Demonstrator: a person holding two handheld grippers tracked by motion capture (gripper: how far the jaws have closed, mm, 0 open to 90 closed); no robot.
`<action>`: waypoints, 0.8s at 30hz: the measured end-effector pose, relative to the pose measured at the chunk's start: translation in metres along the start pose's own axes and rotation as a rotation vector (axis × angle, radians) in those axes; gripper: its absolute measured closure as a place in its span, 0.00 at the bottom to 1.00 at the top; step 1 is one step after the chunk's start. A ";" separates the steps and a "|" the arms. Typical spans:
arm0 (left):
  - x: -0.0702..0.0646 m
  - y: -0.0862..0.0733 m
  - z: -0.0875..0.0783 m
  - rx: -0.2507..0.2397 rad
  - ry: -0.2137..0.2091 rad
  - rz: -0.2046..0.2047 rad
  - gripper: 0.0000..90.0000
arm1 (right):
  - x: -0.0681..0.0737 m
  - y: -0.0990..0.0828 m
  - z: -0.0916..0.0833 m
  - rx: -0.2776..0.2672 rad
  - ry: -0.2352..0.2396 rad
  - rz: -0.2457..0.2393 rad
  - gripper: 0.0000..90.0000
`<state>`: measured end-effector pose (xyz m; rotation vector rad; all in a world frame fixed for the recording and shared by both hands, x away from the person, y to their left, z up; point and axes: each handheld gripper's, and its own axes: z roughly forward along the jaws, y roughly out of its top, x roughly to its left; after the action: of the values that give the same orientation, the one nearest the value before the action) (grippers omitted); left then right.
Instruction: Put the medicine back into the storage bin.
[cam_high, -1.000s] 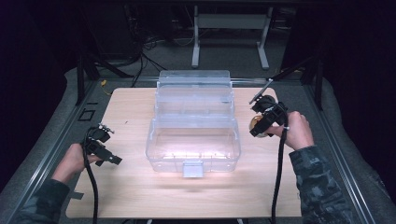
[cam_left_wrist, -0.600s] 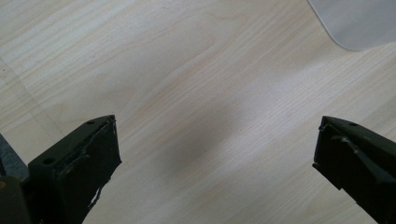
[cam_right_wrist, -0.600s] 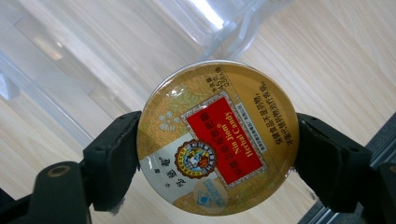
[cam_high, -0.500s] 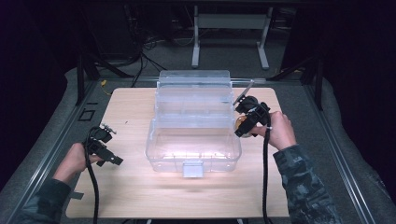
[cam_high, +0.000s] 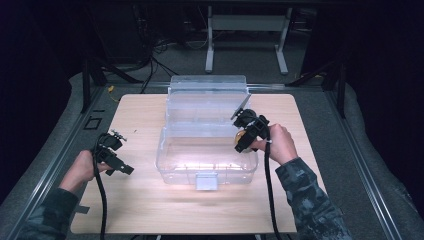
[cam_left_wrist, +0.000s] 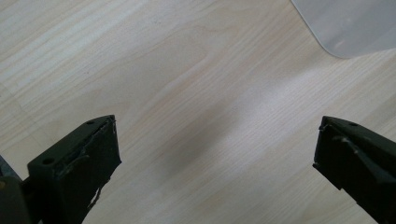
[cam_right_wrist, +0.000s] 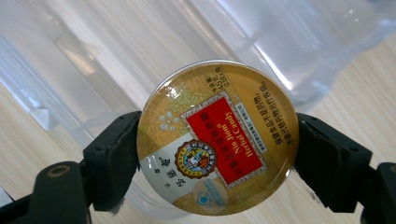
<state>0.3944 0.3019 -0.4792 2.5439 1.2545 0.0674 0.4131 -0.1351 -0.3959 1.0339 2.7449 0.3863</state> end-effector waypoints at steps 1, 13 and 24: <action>0.000 0.000 0.000 0.000 0.001 0.002 0.00 | 0.002 0.000 0.003 0.006 0.005 -0.002 0.22; 0.005 -0.003 -0.003 -0.014 -0.003 -0.013 0.00 | 0.013 -0.008 0.031 0.036 0.034 0.012 0.22; 0.006 -0.002 0.001 -0.003 -0.006 -0.012 0.00 | 0.015 -0.007 0.042 0.103 0.046 0.003 0.22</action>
<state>0.3967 0.3071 -0.4813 2.5315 1.2665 0.0592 0.4087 -0.1232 -0.4396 1.0662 2.8310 0.2745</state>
